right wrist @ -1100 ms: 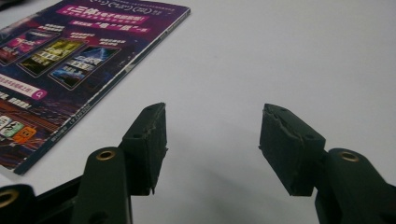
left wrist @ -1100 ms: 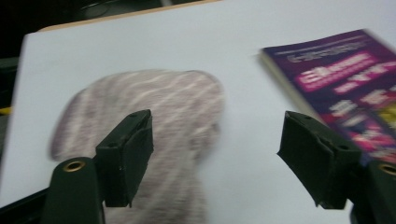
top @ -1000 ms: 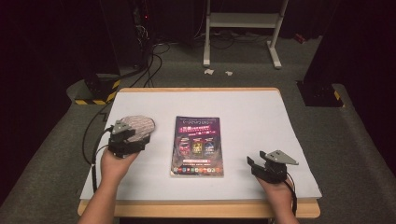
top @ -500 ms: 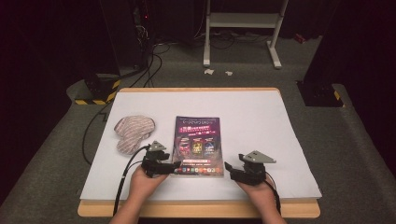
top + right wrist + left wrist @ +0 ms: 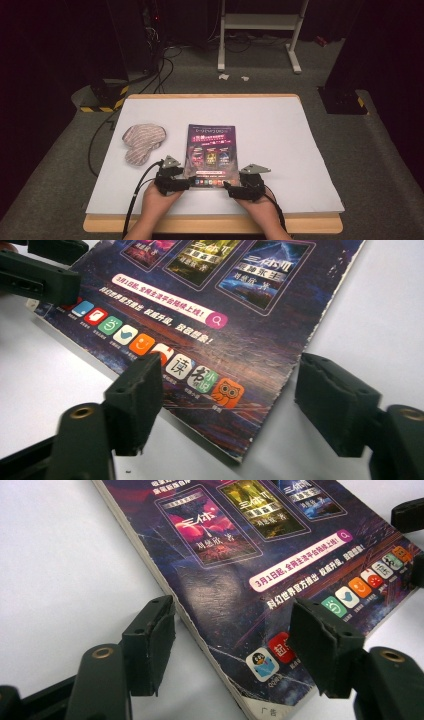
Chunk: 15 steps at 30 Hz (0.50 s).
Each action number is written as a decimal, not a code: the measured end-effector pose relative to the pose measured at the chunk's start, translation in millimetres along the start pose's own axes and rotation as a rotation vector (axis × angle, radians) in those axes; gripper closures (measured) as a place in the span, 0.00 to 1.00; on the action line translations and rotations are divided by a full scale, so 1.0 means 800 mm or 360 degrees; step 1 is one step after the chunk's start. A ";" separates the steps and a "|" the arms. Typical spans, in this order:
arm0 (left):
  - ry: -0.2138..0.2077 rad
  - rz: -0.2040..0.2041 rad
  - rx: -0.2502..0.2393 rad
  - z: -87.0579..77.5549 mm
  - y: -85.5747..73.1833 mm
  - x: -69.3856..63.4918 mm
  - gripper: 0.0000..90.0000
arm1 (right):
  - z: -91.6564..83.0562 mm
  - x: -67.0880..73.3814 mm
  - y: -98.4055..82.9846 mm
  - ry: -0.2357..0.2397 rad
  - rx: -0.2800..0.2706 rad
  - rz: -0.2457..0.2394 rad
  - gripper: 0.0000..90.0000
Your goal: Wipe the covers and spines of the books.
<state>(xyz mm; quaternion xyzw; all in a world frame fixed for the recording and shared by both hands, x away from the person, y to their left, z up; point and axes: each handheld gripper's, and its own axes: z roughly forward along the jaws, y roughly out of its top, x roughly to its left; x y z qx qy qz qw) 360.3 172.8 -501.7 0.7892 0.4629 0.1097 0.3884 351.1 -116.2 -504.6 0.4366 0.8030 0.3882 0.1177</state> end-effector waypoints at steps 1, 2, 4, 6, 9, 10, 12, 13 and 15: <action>0.0003 0.0002 0.0001 0.000 0.000 0.000 0.39 | 0.000 0.001 0.000 -0.0007 0.0003 0.0004 0.30; 0.0009 0.0018 -0.0005 0.001 -0.001 -0.002 0.39 | 0.001 0.001 0.001 -0.0006 0.0001 0.0019 0.30; 0.0027 0.0038 -0.0016 0.001 -0.003 -0.004 0.42 | 0.002 0.002 0.002 -0.0003 0.0002 0.0045 0.30; 0.0031 0.0049 -0.0018 0.001 -0.003 -0.005 0.43 | 0.003 0.003 0.003 -0.0016 0.0003 0.0064 0.30; 0.0043 0.0067 -0.0027 0.001 -0.004 -0.007 0.43 | 0.002 0.000 0.004 0.0007 -0.0015 0.0156 0.33; 0.0048 0.0066 -0.0029 0.001 -0.005 -0.007 0.44 | 0.001 -0.001 0.004 0.0017 -0.0025 0.0182 0.35; 0.0046 0.0065 -0.0032 0.001 -0.005 -0.007 0.44 | -0.003 -0.004 0.003 0.0038 -0.0079 0.0213 0.37; 0.0046 0.0062 -0.0031 0.001 -0.005 -0.007 0.44 | -0.007 -0.004 0.004 0.0048 -0.0129 0.0216 0.39; 0.0051 0.0062 -0.0030 0.001 -0.005 -0.008 0.44 | -0.015 -0.001 0.007 0.0064 -0.0214 0.0204 0.40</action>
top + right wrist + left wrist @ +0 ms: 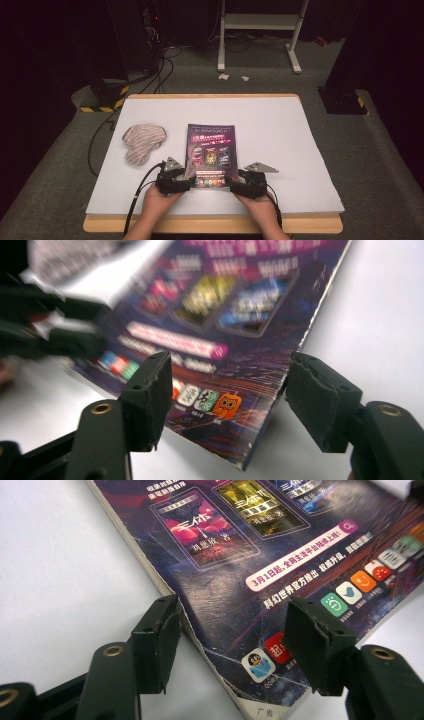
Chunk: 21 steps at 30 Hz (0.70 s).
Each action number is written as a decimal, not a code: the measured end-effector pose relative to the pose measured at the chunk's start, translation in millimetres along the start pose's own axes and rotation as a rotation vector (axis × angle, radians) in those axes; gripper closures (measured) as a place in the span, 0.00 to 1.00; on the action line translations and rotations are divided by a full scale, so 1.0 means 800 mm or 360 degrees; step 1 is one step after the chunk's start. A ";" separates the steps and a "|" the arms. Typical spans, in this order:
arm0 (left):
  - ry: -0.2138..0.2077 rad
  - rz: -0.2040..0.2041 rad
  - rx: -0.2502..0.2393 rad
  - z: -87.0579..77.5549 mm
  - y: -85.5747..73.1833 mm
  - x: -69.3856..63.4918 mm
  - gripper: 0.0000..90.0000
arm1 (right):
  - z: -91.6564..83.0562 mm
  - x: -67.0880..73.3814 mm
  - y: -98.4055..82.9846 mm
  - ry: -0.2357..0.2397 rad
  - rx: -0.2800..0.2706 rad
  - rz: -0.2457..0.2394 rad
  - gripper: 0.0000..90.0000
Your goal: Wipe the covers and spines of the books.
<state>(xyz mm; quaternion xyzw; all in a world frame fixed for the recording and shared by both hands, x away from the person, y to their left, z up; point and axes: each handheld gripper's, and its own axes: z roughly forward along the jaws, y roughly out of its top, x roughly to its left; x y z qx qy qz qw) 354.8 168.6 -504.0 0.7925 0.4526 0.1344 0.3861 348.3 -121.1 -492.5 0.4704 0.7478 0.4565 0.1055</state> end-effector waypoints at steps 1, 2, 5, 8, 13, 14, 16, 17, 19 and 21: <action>0.0004 -0.0002 0.0001 0.000 0.000 -0.001 0.44 | -0.003 0.003 0.002 0.0010 -0.0027 -0.0012 0.40; 0.0006 -0.0003 0.0000 0.000 0.000 -0.001 0.44 | -0.007 0.008 0.005 0.0032 -0.0079 -0.0037 0.40; 0.0010 -0.0005 -0.0010 0.000 -0.001 -0.002 0.44 | -0.011 0.015 0.008 0.0057 -0.0136 -0.0056 0.40; 0.0005 -0.0017 -0.0010 0.000 -0.001 -0.002 0.43 | -0.012 0.016 0.008 0.0072 -0.0161 -0.0043 0.40; 0.0006 -0.0021 -0.0012 -0.001 -0.001 -0.003 0.43 | -0.013 0.024 0.009 0.0112 -0.0215 -0.0057 0.41; 0.0007 -0.0018 -0.0012 -0.001 -0.002 -0.003 0.44 | -0.013 0.028 0.010 0.0104 -0.0226 -0.0081 0.41; 0.0001 -0.0015 -0.0010 -0.001 -0.002 -0.005 0.44 | -0.013 0.032 0.010 0.0081 -0.0228 -0.0111 0.41; -0.0006 -0.0019 -0.0011 -0.001 -0.002 -0.005 0.44 | -0.013 0.032 0.010 0.0080 -0.0235 -0.0117 0.41; -0.0023 -0.0020 -0.0010 -0.001 -0.002 -0.006 0.44 | -0.014 0.031 0.010 0.0084 -0.0245 -0.0111 0.41; -0.0034 -0.0020 -0.0009 -0.001 -0.002 -0.008 0.44 | -0.015 0.030 0.010 0.0089 -0.0256 -0.0093 0.41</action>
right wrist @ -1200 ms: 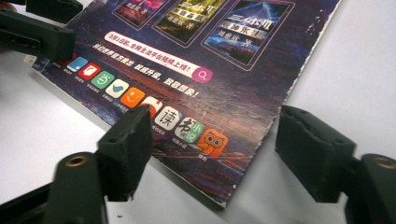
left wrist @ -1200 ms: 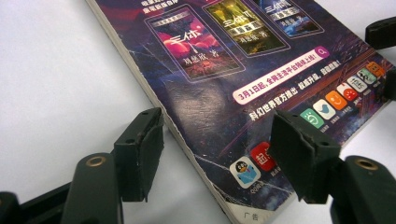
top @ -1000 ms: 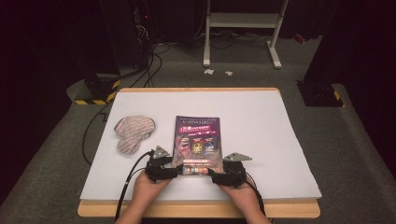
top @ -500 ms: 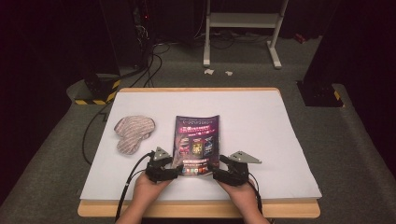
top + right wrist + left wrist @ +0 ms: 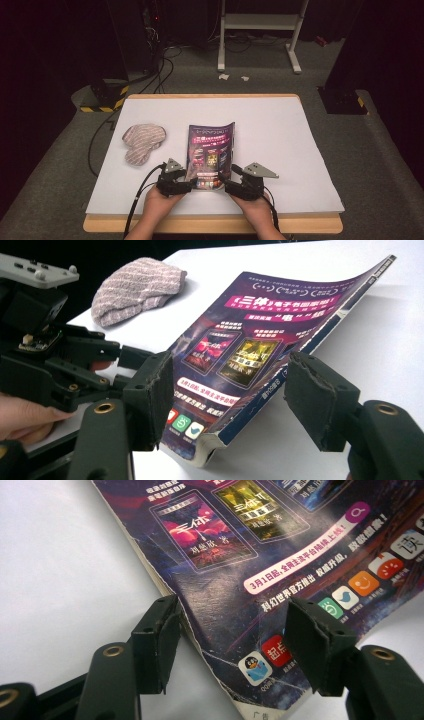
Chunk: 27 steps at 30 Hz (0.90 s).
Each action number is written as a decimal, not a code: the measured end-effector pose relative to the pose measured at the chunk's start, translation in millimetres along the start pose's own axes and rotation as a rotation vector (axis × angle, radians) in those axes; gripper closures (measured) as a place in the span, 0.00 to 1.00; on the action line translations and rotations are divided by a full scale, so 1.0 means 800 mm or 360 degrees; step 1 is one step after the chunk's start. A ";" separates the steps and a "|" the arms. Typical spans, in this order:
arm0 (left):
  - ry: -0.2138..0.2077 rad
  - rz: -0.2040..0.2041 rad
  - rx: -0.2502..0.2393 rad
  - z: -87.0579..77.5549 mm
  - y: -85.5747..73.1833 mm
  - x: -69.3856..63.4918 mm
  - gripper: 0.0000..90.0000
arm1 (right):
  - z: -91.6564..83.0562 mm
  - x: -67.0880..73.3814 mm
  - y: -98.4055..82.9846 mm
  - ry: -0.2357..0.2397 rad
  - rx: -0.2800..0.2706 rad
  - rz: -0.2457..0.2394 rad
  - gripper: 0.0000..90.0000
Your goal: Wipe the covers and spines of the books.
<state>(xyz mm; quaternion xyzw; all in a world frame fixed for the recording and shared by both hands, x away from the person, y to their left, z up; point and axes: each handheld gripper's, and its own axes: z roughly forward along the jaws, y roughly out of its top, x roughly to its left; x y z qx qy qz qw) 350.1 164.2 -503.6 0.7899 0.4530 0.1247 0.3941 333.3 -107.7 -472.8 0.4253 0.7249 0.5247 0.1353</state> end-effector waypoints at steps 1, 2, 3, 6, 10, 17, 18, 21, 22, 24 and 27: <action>-0.0011 0.0004 0.0001 0.000 0.000 -0.001 0.44 | 0.000 0.000 0.000 -0.0002 -0.0004 -0.0008 0.41; -0.0025 0.0009 -0.0001 0.001 0.000 -0.002 0.44 | 0.000 0.000 0.000 0.0001 -0.0001 -0.0011 0.41; -0.0029 0.0013 -0.0002 0.001 -0.001 -0.004 0.45 | 0.000 0.001 -0.001 0.0013 0.0003 -0.0007 0.41; -0.0022 0.0030 -0.0004 0.002 -0.001 -0.007 0.45 | 0.001 0.004 -0.002 0.0009 -0.0004 -0.0024 0.41; -0.0034 0.0039 -0.0006 0.003 -0.001 -0.009 0.45 | -0.001 0.000 -0.002 -0.0010 -0.0002 -0.0015 0.42; -0.0003 0.0059 0.0014 0.003 0.002 -0.013 0.45 | -0.001 -0.001 -0.003 -0.0024 -0.0007 -0.0015 0.42; 0.0001 0.0063 0.0014 0.003 0.002 -0.014 0.45 | 0.000 -0.001 -0.004 -0.0026 -0.0008 -0.0017 0.42; -0.0011 0.0057 0.0016 0.003 0.002 -0.012 0.45 | 0.000 -0.001 -0.004 -0.0029 -0.0007 -0.0013 0.42; -0.0009 0.0060 0.0016 0.003 0.002 -0.013 0.45 | -0.001 -0.001 -0.004 -0.0029 -0.0007 -0.0012 0.42; -0.0010 0.0058 0.0015 0.003 0.001 -0.012 0.45 | 0.000 -0.001 -0.004 -0.0033 -0.0007 -0.0015 0.43; -0.0010 0.0059 0.0015 0.003 0.001 -0.012 0.45 | 0.000 0.000 -0.004 -0.0034 -0.0008 -0.0014 0.43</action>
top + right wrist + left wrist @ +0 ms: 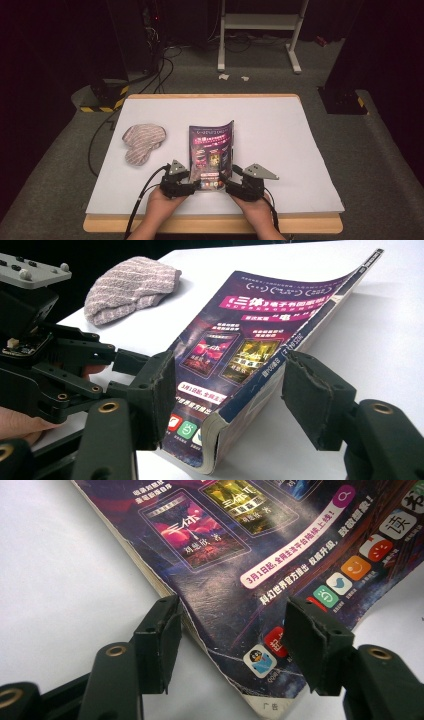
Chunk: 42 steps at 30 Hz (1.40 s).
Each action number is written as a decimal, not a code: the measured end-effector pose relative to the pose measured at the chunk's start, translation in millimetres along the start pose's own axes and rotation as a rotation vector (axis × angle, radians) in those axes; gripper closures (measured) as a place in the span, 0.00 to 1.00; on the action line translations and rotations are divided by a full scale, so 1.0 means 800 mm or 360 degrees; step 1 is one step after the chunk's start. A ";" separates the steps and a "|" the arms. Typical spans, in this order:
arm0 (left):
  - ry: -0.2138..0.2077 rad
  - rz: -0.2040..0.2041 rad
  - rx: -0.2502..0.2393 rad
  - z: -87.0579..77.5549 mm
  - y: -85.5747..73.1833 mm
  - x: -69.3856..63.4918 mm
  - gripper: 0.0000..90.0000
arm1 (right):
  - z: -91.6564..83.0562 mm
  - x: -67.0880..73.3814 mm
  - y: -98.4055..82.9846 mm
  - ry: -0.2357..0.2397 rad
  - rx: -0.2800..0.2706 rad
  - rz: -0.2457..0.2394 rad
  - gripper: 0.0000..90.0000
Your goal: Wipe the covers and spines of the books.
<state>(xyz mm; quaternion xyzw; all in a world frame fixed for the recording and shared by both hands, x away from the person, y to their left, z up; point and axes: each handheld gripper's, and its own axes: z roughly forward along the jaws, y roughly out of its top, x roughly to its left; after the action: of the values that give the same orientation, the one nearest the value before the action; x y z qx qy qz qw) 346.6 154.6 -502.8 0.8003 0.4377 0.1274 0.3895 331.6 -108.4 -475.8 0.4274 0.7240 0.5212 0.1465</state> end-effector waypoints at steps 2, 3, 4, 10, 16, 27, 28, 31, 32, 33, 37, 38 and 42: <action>-0.0001 0.0000 0.0000 0.000 0.000 0.000 0.45 | 0.000 0.000 0.000 0.0003 -0.0003 0.0008 0.43; 0.0000 -0.0001 0.0000 0.000 0.000 0.000 0.45 | 0.000 -0.001 -0.001 0.0013 -0.0004 0.0022 0.44; -0.0003 -0.0004 -0.0002 0.000 0.000 0.000 0.45 | 0.001 -0.002 -0.002 0.0026 0.0007 0.0032 0.46; -0.0047 0.0012 -0.0011 0.004 0.000 -0.005 0.48 | 0.014 0.002 -0.012 0.0030 0.0126 0.0015 0.49; -0.0056 0.0011 -0.0024 0.003 -0.001 -0.002 0.51 | 0.001 -0.017 -0.006 -0.0045 0.0069 0.0082 0.47; -0.0021 0.0023 -0.0038 -0.014 0.001 0.005 0.46 | 0.001 -0.034 -0.004 -0.0104 0.0046 0.0098 0.69; -0.0012 0.0007 -0.0059 -0.023 0.000 0.011 0.45 | 0.001 -0.035 -0.005 -0.0109 0.0043 0.0096 0.71; 0.0042 -0.0009 -0.0080 -0.046 -0.005 0.028 0.45 | 0.000 -0.039 -0.005 -0.0137 0.0024 0.0093 0.78; 0.0061 -0.0014 -0.0092 -0.055 -0.008 0.033 0.45 | -0.001 -0.040 -0.004 -0.0146 0.0019 0.0098 0.81; 0.0080 -0.0018 -0.0109 -0.064 -0.013 0.040 0.45 | -0.001 -0.041 -0.003 -0.0154 0.0017 0.0091 0.83; 0.0120 -0.0059 -0.0170 -0.085 -0.030 0.059 0.46 | -0.002 -0.042 0.002 -0.0207 0.0011 0.0048 0.90; 0.0124 -0.0078 -0.0193 -0.088 -0.035 0.064 0.47 | -0.003 -0.044 0.004 -0.0219 -0.0001 0.0061 0.92; 0.0157 -0.0100 -0.0211 -0.090 -0.047 0.078 0.47 | -0.002 -0.043 0.016 -0.0246 -0.0005 0.0033 0.94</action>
<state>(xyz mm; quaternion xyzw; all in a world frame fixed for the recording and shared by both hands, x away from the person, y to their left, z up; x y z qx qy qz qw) 321.1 253.0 -490.6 0.7514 0.4719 0.1831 0.4234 356.6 -134.8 -472.1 0.4736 0.7052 0.4894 0.1973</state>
